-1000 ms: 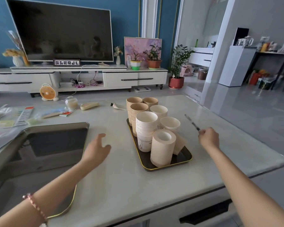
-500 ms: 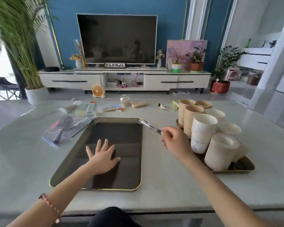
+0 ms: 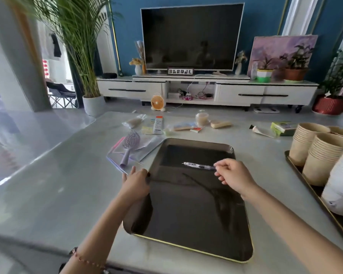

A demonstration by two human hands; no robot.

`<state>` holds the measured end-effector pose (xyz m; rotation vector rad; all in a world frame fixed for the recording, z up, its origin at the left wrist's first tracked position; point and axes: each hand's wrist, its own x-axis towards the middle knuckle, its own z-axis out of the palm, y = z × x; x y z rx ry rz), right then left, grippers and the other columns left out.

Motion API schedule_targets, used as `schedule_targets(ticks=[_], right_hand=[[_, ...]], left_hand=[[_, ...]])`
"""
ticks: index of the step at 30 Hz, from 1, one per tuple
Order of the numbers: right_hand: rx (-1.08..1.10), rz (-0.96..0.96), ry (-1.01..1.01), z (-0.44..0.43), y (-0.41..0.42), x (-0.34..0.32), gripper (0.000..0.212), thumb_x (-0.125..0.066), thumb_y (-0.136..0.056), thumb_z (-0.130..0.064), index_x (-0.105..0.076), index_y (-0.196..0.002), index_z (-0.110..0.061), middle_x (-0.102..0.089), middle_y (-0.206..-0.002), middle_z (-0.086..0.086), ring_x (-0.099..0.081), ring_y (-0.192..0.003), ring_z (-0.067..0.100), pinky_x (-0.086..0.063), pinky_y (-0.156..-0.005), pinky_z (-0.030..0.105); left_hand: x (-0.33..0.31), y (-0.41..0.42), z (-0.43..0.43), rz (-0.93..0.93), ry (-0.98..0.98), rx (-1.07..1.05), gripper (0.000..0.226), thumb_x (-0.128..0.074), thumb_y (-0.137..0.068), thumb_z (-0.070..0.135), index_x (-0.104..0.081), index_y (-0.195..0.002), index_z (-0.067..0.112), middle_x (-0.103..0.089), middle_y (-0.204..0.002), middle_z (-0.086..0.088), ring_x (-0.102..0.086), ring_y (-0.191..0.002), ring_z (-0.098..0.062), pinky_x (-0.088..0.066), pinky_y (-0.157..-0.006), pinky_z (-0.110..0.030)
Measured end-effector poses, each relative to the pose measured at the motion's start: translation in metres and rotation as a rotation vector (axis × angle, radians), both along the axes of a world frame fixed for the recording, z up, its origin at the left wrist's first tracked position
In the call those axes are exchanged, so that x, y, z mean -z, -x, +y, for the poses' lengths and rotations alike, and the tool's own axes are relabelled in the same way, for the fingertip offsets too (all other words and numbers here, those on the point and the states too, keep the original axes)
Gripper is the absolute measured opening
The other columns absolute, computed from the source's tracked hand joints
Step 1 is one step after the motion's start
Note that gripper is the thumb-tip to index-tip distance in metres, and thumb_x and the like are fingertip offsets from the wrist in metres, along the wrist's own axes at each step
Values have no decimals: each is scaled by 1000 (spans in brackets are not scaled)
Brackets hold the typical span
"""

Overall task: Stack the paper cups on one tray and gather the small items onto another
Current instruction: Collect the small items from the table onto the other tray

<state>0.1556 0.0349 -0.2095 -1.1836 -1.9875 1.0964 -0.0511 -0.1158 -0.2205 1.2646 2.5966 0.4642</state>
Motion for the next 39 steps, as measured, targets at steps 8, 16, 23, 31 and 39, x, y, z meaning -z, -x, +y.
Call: schedule_targets(ticks=[8,16,23,31,39], right_hand=[[1,-274,-269,30,70,7,15,-55,-91,-14,-66,-102,-11,-69,-106,8,-62,-101,24,-48,-88,32],[66,-464,-459,39,97,18,22,-55,-90,-13,-65,-110,-10,-64,-116,12,-53,-111,31,-43,-92,36],[-130,-125,-542,-7,156,-5,25,-48,-89,-5,-60,-111,-3,-59,-112,14,-54,-106,27,-45,-93,35],[-227,4,251,-42,226,4,20,-46,-86,-7,-54,-68,-13,-55,-72,10,-55,-66,24,-52,-73,39],[-275,358,481,-52,195,-27,18,-48,-96,-23,-54,-83,-12,-56,-71,3,-54,-59,13,-47,-57,25]], left_hand=[[-9,-16,-13,-222,5,127,27,-57,-84,12,-50,-109,3,-47,-116,-11,-34,-130,-27,-26,-105,-27],[-18,-2,-21,-487,-231,151,31,-59,-87,35,-67,-106,12,-54,-129,6,-48,-117,-10,-32,-89,-18],[25,75,0,120,-370,-187,39,-45,-91,16,-50,-129,13,-53,-127,-16,-41,-123,-35,-31,-104,-39],[32,82,18,219,-345,-181,40,-43,-90,7,-61,-121,23,-57,-120,-10,-36,-116,-31,-21,-88,-32],[-2,24,10,235,-864,-106,39,-47,-76,-6,-72,-100,12,-70,-86,-12,-53,-80,-30,-21,-68,-18]])
